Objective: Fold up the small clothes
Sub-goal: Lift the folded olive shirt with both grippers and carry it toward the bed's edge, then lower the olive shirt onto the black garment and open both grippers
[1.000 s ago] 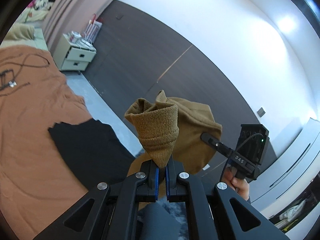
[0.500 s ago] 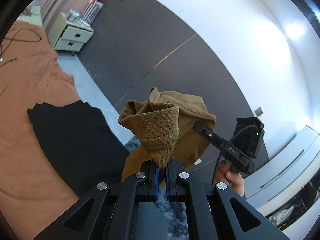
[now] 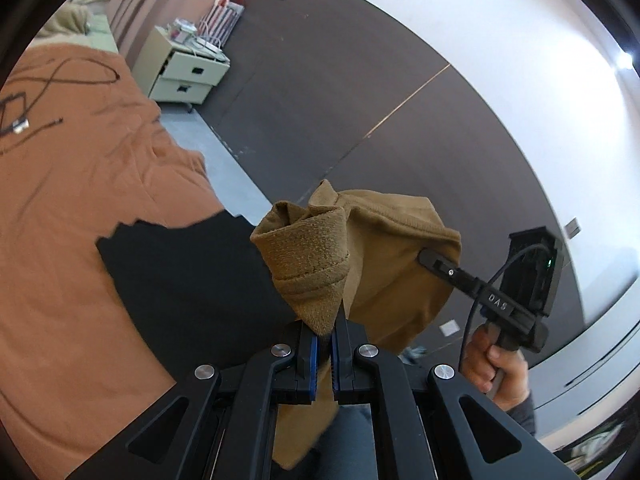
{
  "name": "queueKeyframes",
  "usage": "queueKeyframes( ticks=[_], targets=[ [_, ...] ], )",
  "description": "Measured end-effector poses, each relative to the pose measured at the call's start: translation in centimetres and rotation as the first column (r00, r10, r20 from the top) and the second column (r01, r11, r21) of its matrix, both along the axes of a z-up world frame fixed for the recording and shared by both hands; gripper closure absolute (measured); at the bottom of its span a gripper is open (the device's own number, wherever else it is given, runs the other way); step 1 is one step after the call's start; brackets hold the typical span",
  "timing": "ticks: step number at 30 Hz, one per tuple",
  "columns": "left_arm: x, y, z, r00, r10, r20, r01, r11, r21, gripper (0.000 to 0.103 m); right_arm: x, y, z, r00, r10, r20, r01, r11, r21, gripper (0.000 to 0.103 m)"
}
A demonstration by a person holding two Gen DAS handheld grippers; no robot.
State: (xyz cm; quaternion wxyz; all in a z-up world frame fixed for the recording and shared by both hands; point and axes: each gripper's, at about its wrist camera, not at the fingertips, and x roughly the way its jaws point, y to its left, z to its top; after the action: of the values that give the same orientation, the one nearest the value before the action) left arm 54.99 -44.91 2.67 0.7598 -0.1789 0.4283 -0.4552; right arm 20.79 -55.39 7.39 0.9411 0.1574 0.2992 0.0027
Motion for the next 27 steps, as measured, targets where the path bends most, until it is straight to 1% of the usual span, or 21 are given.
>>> queueKeyframes(
  ticks=[2,6,12,15,16,17,18,19,20,21,23,24,26,27],
  targets=[
    [0.7,0.1,-0.3,1.0,0.009,0.019,-0.009,1.0,0.028,0.099,1.3,0.4,-0.1,1.0,-0.001,-0.01,0.001,1.0,-0.002,0.092],
    [3.2,0.6,-1.8,0.999,0.026,0.024,-0.028,0.997,0.068,0.099,2.5,0.4,-0.9,1.0,0.003,-0.025,-0.004,1.0,-0.005,0.092],
    [7.9,0.3,-5.6,0.999,0.039,0.018,-0.041,0.991,0.129,0.099,5.5,0.3,-2.7,0.997,0.004,-0.078,-0.006,1.0,-0.025,0.092],
    [9.6,-0.1,-7.4,0.999,0.039,0.016,-0.041,0.988,0.151,0.099,7.3,0.0,-3.5,0.994,-0.03,-0.107,0.026,0.999,-0.038,0.092],
    [10.1,-0.2,-7.9,0.999,0.044,0.016,-0.046,0.986,0.16,0.098,8.0,-0.2,-3.8,0.99,-0.067,-0.125,0.061,0.997,-0.055,0.089],
    [10.6,-0.3,-8.5,0.998,0.054,0.02,-0.057,0.981,0.185,0.098,8.7,-0.2,-4.2,0.985,-0.098,-0.142,0.09,0.994,-0.063,0.085],
    [11.1,-0.5,-9.3,0.998,0.066,0.016,-0.068,0.973,0.219,0.093,9.5,-0.5,-4.8,0.976,-0.138,-0.171,0.128,0.99,-0.065,0.074],
    [11.5,-0.7,-9.9,0.997,0.081,0.01,-0.08,0.964,0.252,0.092,9.9,-1.0,-5.3,0.964,-0.187,-0.191,0.176,0.981,-0.077,0.064],
    [11.9,-0.7,-10.7,0.995,0.104,0.013,-0.102,0.946,0.308,0.084,10.2,-1.1,-5.3,0.958,-0.212,-0.193,0.198,0.976,-0.088,0.062],
    [12.2,-0.5,-11.3,0.992,0.123,0.018,-0.121,0.932,0.343,0.082,10.2,-1.3,-5.4,0.952,-0.242,-0.188,0.225,0.969,-0.105,0.062],
    [12.6,0.5,-12.1,0.983,0.177,0.041,-0.179,0.91,0.375,0.081,10.1,-1.4,-5.4,0.952,-0.238,-0.192,0.223,0.97,-0.094,0.062],
    [12.9,1.1,-12.3,0.981,0.191,0.035,-0.19,0.909,0.371,0.081,10.0,-1.3,-5.4,0.953,-0.231,-0.195,0.217,0.972,-0.09,0.062],
    [13.3,2.1,-12.8,0.98,0.197,0.007,-0.187,0.916,0.355,0.081,9.9,-0.9,-5.3,0.953,-0.225,-0.201,0.205,0.972,-0.114,0.062],
    [13.3,2.4,-12.8,0.98,0.197,0.004,-0.186,0.916,0.356,0.081,10.0,-0.5,-5.1,0.955,-0.217,-0.203,0.192,0.972,-0.135,0.062]
  ],
)
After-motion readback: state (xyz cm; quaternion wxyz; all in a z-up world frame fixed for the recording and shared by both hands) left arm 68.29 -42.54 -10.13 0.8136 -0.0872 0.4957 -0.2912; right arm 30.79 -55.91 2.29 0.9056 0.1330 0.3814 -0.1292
